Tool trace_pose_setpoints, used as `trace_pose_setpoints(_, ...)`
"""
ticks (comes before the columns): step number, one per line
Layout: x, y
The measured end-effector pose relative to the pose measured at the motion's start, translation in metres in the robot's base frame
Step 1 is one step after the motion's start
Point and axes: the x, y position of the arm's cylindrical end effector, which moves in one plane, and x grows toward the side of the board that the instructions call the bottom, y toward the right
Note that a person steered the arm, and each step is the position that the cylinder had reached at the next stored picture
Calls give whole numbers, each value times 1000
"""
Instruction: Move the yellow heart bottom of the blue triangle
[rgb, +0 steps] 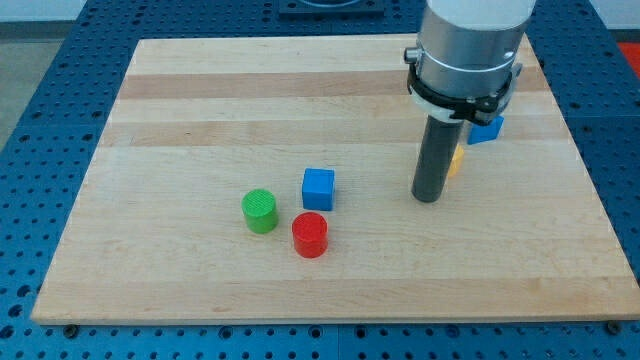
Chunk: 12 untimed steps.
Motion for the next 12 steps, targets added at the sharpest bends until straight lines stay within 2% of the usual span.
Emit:
trace_pose_setpoints(1,-18,-20)
trace_pose_setpoints(4,-30,-16)
trace_pose_setpoints(8,-30,48)
trace_pose_setpoints(12,-33,67)
